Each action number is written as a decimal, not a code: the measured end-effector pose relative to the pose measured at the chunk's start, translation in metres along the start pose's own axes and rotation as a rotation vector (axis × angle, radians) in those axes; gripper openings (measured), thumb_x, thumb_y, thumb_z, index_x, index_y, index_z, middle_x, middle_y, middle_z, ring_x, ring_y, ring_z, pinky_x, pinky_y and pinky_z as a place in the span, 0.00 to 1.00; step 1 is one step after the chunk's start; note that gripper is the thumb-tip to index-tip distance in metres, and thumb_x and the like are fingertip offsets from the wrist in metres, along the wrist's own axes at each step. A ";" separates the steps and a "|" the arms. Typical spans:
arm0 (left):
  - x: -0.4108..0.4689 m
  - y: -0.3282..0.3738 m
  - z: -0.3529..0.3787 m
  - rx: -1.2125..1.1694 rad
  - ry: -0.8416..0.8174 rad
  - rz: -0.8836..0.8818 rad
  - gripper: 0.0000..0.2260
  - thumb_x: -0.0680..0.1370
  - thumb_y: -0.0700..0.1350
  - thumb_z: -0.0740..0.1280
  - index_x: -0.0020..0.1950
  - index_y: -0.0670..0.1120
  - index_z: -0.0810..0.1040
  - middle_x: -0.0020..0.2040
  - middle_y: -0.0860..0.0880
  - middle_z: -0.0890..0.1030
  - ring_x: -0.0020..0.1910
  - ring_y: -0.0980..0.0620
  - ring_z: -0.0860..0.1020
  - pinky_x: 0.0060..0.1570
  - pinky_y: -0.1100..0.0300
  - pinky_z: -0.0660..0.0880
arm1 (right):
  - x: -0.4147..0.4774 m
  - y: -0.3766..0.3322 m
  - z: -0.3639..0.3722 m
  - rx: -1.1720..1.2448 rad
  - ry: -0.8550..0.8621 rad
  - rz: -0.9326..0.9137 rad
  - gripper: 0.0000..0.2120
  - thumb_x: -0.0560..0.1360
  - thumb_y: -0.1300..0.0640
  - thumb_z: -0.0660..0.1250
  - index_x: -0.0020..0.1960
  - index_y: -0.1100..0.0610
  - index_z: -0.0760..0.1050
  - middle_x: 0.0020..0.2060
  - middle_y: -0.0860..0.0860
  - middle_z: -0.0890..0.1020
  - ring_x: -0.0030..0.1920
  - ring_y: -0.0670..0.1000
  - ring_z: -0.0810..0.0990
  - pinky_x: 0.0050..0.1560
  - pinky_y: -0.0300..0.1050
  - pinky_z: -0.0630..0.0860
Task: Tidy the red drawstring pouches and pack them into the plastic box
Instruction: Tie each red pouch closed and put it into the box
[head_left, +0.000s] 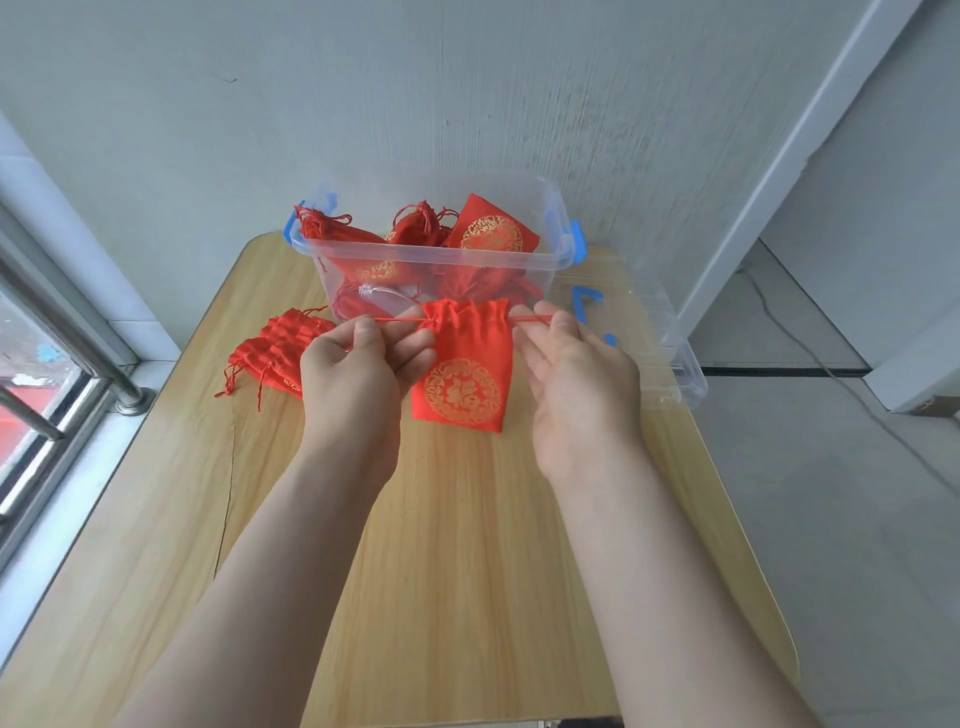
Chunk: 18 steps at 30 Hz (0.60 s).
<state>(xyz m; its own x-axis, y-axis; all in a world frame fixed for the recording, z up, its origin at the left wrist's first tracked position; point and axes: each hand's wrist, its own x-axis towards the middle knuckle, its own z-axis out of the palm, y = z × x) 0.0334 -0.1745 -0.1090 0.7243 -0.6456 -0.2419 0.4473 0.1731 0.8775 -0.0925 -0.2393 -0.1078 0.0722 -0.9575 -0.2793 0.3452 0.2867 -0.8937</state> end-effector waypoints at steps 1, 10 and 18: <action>-0.002 0.001 0.000 -0.045 0.001 -0.023 0.14 0.90 0.40 0.55 0.52 0.37 0.77 0.52 0.41 0.88 0.44 0.50 0.87 0.48 0.57 0.84 | 0.000 0.000 -0.002 0.017 -0.003 0.048 0.12 0.89 0.59 0.58 0.59 0.58 0.81 0.54 0.54 0.89 0.51 0.46 0.89 0.52 0.37 0.79; 0.000 0.006 -0.005 -0.083 0.052 -0.112 0.11 0.89 0.41 0.56 0.52 0.43 0.75 0.36 0.50 0.79 0.33 0.54 0.75 0.37 0.59 0.79 | -0.014 -0.008 -0.001 0.104 0.038 0.243 0.13 0.85 0.67 0.56 0.49 0.52 0.72 0.32 0.48 0.84 0.27 0.45 0.73 0.28 0.38 0.62; -0.005 0.011 -0.009 -0.190 0.076 -0.134 0.11 0.89 0.40 0.56 0.49 0.42 0.72 0.32 0.49 0.74 0.37 0.49 0.81 0.53 0.50 0.84 | -0.022 -0.014 -0.005 0.170 0.158 0.291 0.11 0.73 0.68 0.48 0.40 0.54 0.62 0.24 0.46 0.65 0.22 0.47 0.56 0.25 0.41 0.56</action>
<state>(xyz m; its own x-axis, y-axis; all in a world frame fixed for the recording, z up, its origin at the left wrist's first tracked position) 0.0400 -0.1625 -0.1017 0.6860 -0.6155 -0.3880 0.6276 0.2308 0.7435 -0.1035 -0.2219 -0.0908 0.0493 -0.8160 -0.5759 0.4832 0.5241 -0.7013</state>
